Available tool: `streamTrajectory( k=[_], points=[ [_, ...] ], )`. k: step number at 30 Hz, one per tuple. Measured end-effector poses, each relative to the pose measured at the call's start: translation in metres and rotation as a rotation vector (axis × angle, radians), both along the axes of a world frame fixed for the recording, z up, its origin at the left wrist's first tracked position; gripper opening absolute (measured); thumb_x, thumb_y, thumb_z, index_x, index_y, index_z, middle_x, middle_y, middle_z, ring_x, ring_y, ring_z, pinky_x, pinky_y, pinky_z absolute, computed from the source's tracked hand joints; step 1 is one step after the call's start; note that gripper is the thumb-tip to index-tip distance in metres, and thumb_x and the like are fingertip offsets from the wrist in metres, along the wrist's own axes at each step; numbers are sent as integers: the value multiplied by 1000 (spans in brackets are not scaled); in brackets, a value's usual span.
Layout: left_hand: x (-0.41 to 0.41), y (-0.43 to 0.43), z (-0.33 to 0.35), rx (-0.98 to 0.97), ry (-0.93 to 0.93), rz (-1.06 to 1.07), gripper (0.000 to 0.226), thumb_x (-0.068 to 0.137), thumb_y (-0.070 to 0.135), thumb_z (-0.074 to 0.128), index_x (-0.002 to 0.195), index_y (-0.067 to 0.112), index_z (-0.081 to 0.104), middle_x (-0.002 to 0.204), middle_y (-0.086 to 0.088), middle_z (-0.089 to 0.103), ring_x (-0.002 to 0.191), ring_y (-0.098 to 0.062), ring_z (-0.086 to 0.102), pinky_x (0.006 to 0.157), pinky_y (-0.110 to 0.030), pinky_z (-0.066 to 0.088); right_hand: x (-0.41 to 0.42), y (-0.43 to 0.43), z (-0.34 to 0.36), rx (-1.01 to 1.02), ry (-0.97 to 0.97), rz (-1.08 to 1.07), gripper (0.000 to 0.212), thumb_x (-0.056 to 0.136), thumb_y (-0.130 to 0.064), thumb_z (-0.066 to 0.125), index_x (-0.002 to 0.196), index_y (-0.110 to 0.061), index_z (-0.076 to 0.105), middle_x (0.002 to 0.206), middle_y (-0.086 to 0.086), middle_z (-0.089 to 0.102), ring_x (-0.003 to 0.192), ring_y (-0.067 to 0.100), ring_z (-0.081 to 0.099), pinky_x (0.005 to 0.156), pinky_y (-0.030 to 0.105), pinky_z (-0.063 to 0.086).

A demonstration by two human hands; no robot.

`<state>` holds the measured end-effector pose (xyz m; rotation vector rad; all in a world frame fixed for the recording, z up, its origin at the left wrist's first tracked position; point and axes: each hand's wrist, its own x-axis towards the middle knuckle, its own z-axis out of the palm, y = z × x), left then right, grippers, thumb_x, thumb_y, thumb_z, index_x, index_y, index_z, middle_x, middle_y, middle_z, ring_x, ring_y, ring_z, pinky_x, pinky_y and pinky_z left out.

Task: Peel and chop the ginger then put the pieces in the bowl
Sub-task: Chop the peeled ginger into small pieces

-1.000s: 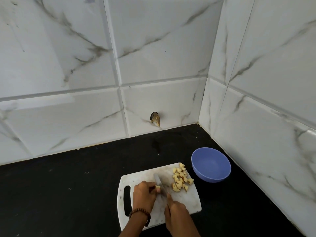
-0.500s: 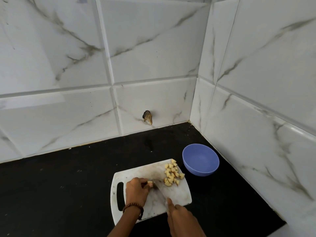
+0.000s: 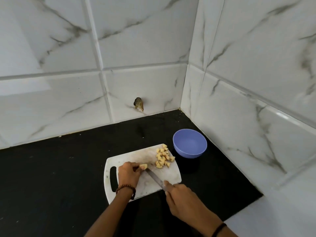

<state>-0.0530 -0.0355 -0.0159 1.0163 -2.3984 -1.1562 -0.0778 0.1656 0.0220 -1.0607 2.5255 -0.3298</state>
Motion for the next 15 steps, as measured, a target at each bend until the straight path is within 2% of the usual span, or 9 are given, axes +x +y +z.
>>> streamTrajectory(
  k=[5, 8, 12, 15],
  points=[
    [4, 2, -4, -11, 8, -18, 24, 84, 25, 71, 106, 15, 72, 101, 1, 71, 77, 2, 52, 74, -11, 37, -2, -13, -17, -250, -74, -145, 45, 102, -37, 42, 146, -26, 36, 110, -3, 62, 94, 7, 61, 79, 25, 54],
    [5, 1, -4, -24, 1, -20, 23, 85, 23, 69, 107, 15, 71, 103, 1, 71, 80, 2, 52, 76, -10, 36, -4, -32, -21, -320, -109, -143, 47, 103, -34, 41, 148, -26, 32, 113, -3, 62, 97, 6, 60, 84, 25, 54],
    [5, 1, -2, -68, -3, -29, 17, 88, 15, 66, 104, 12, 72, 102, -1, 71, 81, -1, 53, 78, -11, 37, -6, -54, -22, -353, -125, -122, 51, 104, -30, 39, 153, -26, 24, 128, 3, 59, 109, 11, 59, 94, 28, 52],
    [5, 2, 1, -88, -21, -45, 14, 89, 11, 64, 99, 11, 74, 97, -2, 72, 78, -2, 54, 75, -13, 37, -9, -63, -23, -347, -115, -117, 53, 104, -28, 38, 154, -26, 21, 126, 5, 60, 107, 14, 60, 92, 30, 52]
  ],
)
